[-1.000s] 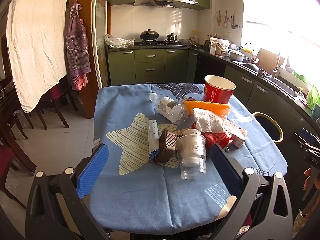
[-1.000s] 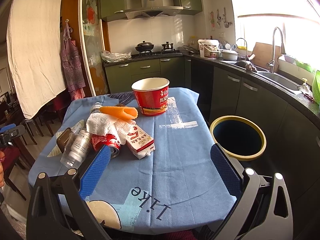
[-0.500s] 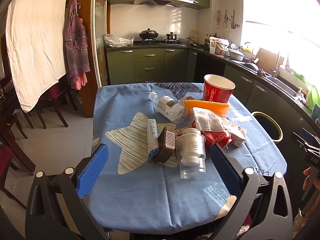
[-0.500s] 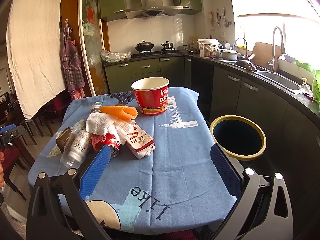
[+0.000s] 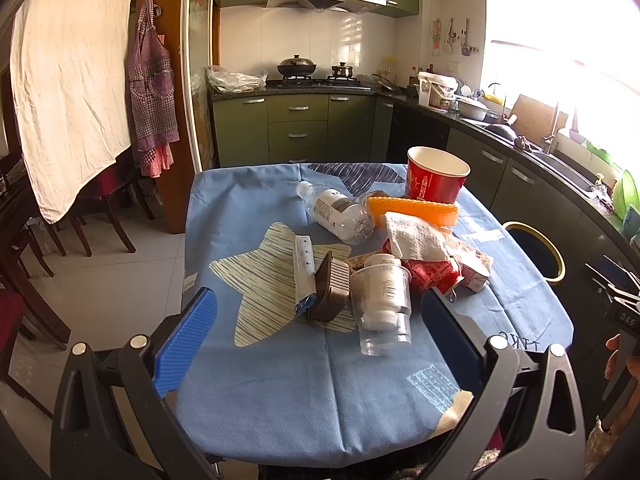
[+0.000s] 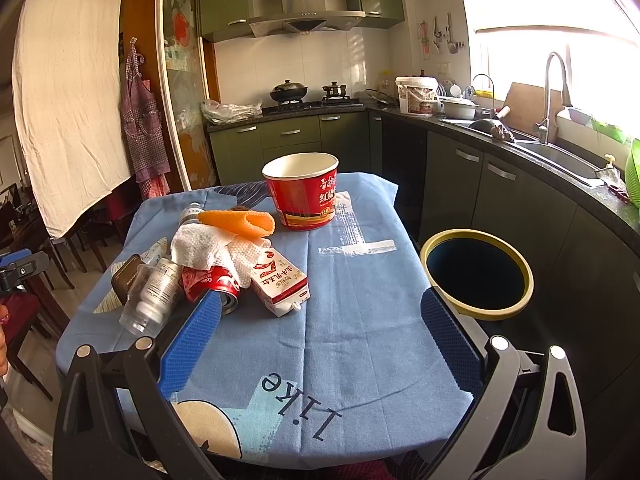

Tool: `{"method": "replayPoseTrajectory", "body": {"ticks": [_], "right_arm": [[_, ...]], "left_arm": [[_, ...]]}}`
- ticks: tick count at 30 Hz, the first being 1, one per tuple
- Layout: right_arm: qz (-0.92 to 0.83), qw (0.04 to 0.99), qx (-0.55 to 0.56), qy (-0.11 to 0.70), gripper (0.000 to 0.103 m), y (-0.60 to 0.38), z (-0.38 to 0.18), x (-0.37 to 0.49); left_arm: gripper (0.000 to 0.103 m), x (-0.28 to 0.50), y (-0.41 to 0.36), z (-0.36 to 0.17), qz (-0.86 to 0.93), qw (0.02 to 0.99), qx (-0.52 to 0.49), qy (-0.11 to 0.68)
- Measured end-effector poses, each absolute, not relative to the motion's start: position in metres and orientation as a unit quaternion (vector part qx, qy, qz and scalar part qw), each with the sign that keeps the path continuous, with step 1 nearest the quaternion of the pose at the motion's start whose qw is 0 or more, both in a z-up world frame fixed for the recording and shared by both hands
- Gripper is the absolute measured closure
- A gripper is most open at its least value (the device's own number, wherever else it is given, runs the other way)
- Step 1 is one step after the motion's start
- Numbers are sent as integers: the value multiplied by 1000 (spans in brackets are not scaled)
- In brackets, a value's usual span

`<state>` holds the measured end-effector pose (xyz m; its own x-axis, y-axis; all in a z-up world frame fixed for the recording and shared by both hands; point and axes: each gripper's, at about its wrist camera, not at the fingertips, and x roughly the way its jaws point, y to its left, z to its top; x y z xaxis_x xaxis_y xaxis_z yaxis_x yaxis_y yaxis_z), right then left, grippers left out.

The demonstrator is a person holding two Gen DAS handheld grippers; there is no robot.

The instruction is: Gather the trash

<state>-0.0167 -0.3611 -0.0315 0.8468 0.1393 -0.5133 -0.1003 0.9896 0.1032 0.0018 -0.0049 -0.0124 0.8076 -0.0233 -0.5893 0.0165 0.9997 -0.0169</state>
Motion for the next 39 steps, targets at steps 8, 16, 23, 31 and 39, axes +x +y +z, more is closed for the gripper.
{"method": "replayPoseTrajectory", "body": {"ticks": [8, 16, 23, 31, 39], "right_arm": [[62, 960, 36, 270, 4, -361, -32, -16], [61, 960, 36, 271, 4, -361, -32, -16], [62, 960, 36, 272, 4, -360, -34, -15], [62, 959, 37, 274, 4, -360, -36, -14], [66, 958, 36, 278, 4, -359, -39, -10]], "left_arm": [[6, 2, -5, -13, -10, 951, -5, 310], [6, 2, -5, -13, -11, 951, -5, 310], [6, 2, -5, -13, -11, 950, -5, 311], [6, 3, -5, -13, -11, 950, -5, 311], [6, 4, -6, -16, -12, 949, -6, 315]]}}
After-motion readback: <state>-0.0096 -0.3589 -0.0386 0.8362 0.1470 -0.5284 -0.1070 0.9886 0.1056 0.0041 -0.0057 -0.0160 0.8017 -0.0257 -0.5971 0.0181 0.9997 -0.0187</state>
